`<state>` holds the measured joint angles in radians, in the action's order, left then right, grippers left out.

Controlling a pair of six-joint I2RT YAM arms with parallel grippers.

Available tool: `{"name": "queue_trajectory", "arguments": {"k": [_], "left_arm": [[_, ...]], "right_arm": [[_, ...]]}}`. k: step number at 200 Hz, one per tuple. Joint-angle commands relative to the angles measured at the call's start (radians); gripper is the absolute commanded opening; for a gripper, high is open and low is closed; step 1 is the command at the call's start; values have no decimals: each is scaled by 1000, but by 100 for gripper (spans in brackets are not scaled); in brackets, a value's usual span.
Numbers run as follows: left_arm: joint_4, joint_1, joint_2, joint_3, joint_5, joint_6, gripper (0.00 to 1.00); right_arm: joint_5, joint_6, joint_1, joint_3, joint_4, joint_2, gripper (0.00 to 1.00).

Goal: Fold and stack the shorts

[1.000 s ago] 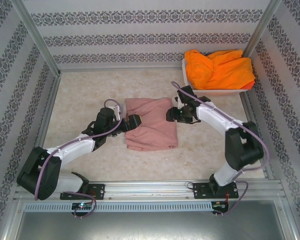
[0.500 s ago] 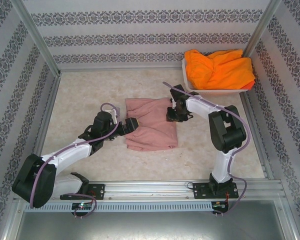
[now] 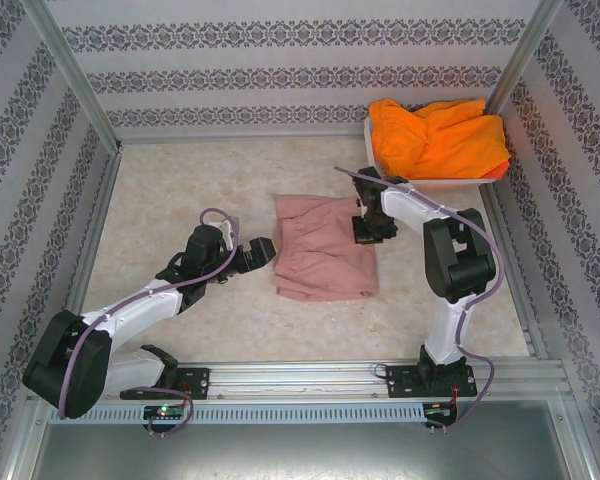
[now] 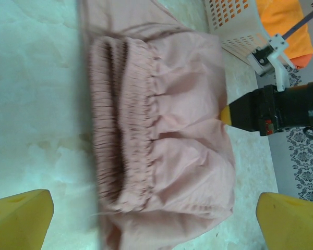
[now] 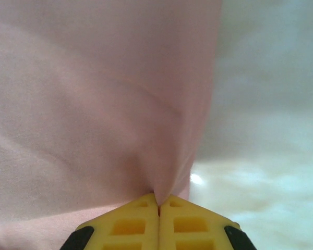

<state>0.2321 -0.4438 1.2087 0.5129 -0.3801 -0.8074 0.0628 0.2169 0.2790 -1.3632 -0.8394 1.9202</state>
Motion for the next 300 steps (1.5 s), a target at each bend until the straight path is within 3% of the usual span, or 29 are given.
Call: {"name": "queue_trajectory", "arguments": {"k": [1,68,125,152,193,205,217,242,267,300], "left_arm": [[8,6,-16,-13,15,25,100],[72,44,21,-23,-35,22,100],[100,95,49,-26,-109,31,100],[113,130,74,-25,-146,36,100],[127,160,83,-31,-168,34,100],[132,165,80,-33,-171,31,100],[133,166,74,-33,-172,28,100],[131,167,45,-36,-176,20,100],[115,166,-4,-39,-182,12,100],[105,166,-90,-36,-213,-1,100]], "right_arm": [[204,-130,-55,6,-128,-74,0],[497,-300,-285,75,-96,-153,0],[714,-475,-429,134,145,-146,0],[764,-552,-474,142,245,-119,0],[783,-508,-511,98,244,-88,2],[759,-468,-505,76,219,-101,26],[705,-426,-492,53,178,-134,42],[431,-287,-433,9,102,-266,73],[151,-140,-365,-72,94,-337,85],[-6,11,-283,-294,110,-190,87]]}}
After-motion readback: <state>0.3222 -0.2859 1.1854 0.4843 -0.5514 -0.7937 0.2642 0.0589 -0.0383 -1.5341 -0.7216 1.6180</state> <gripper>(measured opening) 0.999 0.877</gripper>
